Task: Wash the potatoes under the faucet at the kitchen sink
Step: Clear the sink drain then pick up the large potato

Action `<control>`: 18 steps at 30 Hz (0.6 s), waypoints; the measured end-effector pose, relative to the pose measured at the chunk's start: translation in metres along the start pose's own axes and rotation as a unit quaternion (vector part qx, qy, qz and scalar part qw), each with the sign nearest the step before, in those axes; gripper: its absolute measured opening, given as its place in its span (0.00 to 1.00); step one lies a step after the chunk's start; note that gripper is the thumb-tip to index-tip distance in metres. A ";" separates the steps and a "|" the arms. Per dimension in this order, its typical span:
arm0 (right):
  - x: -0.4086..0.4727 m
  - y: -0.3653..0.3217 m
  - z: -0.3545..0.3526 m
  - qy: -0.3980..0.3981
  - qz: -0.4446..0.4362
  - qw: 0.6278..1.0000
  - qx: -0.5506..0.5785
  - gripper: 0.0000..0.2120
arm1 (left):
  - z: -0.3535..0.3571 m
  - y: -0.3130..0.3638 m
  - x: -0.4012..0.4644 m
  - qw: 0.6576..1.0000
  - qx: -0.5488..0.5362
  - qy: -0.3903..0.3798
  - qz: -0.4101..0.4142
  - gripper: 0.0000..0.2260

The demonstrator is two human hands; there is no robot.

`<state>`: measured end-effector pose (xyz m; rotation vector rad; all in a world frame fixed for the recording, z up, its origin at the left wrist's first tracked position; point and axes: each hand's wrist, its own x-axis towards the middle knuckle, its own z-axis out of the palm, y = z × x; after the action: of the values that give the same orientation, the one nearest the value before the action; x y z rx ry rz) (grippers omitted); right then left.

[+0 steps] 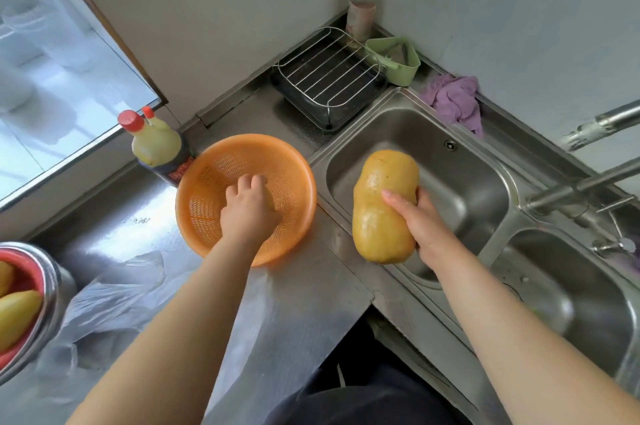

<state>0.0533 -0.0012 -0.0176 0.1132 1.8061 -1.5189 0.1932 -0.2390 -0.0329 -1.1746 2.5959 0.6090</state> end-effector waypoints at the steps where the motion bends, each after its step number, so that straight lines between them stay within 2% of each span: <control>1: 0.001 -0.001 0.006 -0.009 0.001 1.000 -0.008 0.44 | 0.006 -0.010 0.003 1.000 0.008 -0.005 -0.009 0.32; 5: 0.005 -0.010 0.035 -0.036 0.002 0.998 -0.044 0.53 | 0.021 -0.033 0.008 0.999 0.025 -0.025 -0.022 0.29; 10: 0.016 -0.031 0.080 -0.088 -0.015 0.991 -0.101 0.47 | 0.018 -0.045 0.014 0.999 0.027 -0.026 -0.011 0.29; 12: 0.024 -0.040 0.105 -0.109 -0.030 0.982 -0.152 0.47 | 0.015 -0.050 0.015 0.999 0.029 -0.036 -0.016 0.30; 15: 0.038 -0.046 0.152 -0.118 -0.076 0.951 -0.275 0.50 | 0.011 -0.054 0.016 0.999 0.022 -0.044 -0.019 0.30; 18: 0.051 -0.041 0.192 -0.107 -0.107 0.894 -0.421 0.51 | 0.008 -0.056 0.017 0.999 0.018 -0.048 -0.017 0.27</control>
<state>0.0889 -0.2010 -0.0159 -0.6666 2.1730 -0.7161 0.2250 -0.2798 -0.0614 -1.1474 2.4902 0.5937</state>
